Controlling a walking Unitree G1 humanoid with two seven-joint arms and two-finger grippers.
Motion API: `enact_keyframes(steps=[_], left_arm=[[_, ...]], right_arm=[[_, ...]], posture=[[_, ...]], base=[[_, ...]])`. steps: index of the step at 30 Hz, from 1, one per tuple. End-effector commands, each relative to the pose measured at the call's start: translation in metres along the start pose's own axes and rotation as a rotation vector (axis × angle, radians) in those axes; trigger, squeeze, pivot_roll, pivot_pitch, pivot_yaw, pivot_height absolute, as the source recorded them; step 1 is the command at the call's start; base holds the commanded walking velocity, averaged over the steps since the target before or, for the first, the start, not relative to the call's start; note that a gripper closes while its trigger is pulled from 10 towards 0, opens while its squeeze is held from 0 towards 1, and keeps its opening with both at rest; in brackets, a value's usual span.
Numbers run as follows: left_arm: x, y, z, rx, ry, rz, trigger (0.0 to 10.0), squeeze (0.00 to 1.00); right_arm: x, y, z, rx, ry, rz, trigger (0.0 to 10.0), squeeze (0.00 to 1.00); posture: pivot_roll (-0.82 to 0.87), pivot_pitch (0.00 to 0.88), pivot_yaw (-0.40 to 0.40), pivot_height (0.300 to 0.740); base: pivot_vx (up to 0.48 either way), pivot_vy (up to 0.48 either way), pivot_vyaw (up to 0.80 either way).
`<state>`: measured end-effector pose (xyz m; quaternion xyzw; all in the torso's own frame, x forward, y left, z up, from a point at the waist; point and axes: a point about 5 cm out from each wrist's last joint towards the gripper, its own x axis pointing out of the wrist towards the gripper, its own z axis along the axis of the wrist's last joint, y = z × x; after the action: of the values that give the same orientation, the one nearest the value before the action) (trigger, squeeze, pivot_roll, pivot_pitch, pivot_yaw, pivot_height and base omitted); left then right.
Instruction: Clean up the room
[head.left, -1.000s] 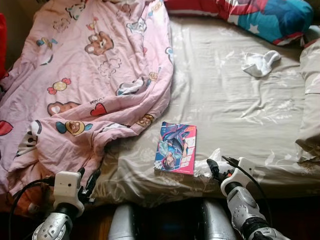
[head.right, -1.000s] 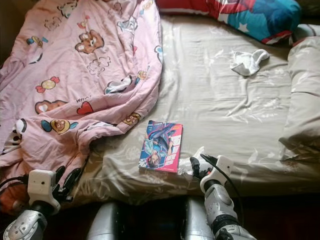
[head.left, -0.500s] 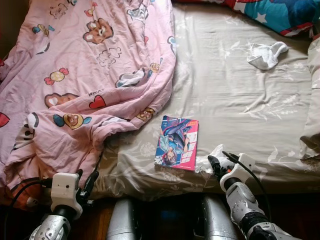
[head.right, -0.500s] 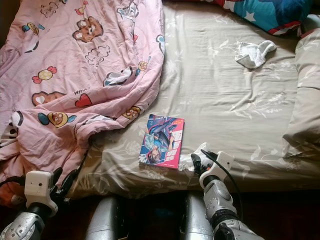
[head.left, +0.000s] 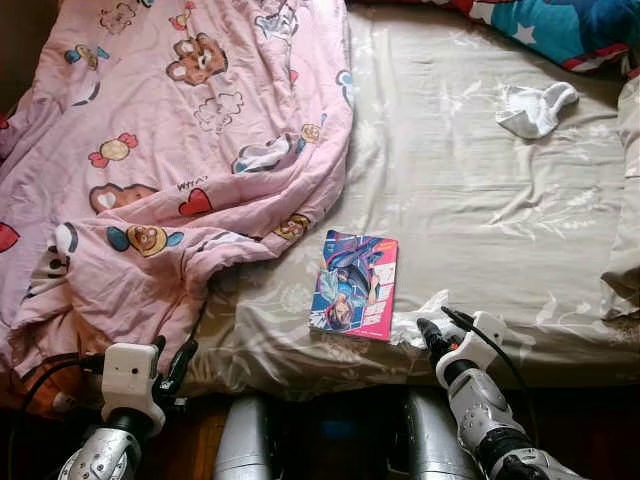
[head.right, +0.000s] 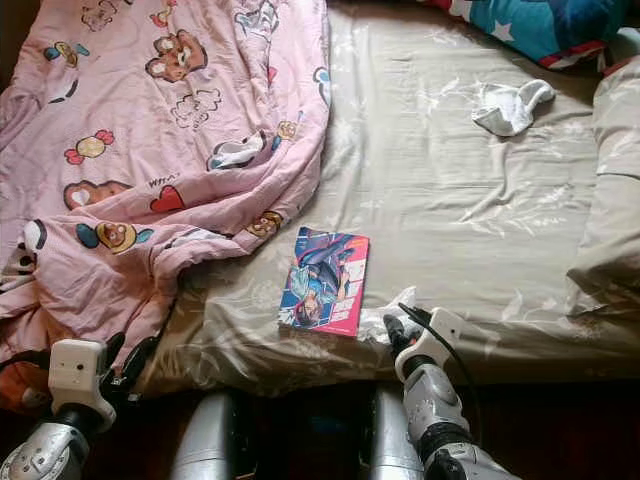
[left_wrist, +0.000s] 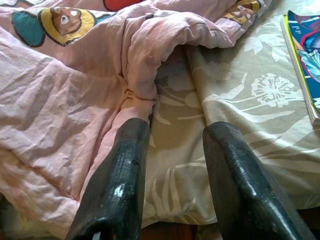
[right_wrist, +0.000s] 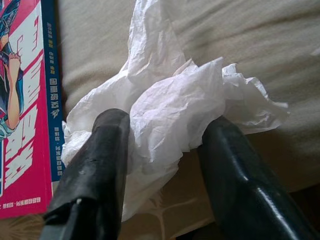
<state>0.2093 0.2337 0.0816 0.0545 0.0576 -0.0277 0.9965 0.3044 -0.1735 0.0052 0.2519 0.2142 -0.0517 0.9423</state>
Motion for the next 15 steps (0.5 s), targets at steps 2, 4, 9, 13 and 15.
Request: enact_keyframes(steps=[2, 4, 9, 13, 15], left_arm=[[-0.0074, 0.0063, -0.0065, -0.006, 0.041, 0.024, 10.0, 0.0], [-0.0083, 0.0072, -0.0078, -0.006, 0.046, 0.027, 10.0, 0.0], [-0.0084, 0.0066, -0.0089, -0.007, 0.048, 0.026, 10.0, 0.0], [-0.008, 0.0058, -0.009, -0.008, 0.046, 0.026, 10.0, 0.0], [-0.0078, 0.0059, -0.0095, -0.008, 0.048, 0.026, 10.0, 0.0]], right_arm=[[-0.0053, -0.0063, -0.0157, 0.011, 0.049, -0.018, 0.0, 0.0], [-0.0052, -0.0058, -0.0153, 0.007, 0.046, -0.015, 0.0, 0.0], [-0.0068, -0.0088, -0.0177, 0.0, 0.051, -0.022, 0.0, 0.0], [-0.0083, -0.011, -0.0202, -0.001, 0.052, -0.027, 0.0, 0.0], [-0.0093, -0.0126, -0.0216, -0.001, 0.054, -0.031, 0.0, 0.0]], posture=[[0.15, 0.335, 0.044, 0.622], [0.14, 0.335, 0.045, 0.622], [0.15, 0.332, 0.048, 0.622], [0.14, 0.331, 0.048, 0.622], [0.14, 0.33, 0.051, 0.622]], base=[[0.0, 0.0, 0.0], [0.0, 0.0, 0.0], [0.0, 0.0, 0.0], [0.0, 0.0, 0.0], [0.0, 0.0, 0.0]])
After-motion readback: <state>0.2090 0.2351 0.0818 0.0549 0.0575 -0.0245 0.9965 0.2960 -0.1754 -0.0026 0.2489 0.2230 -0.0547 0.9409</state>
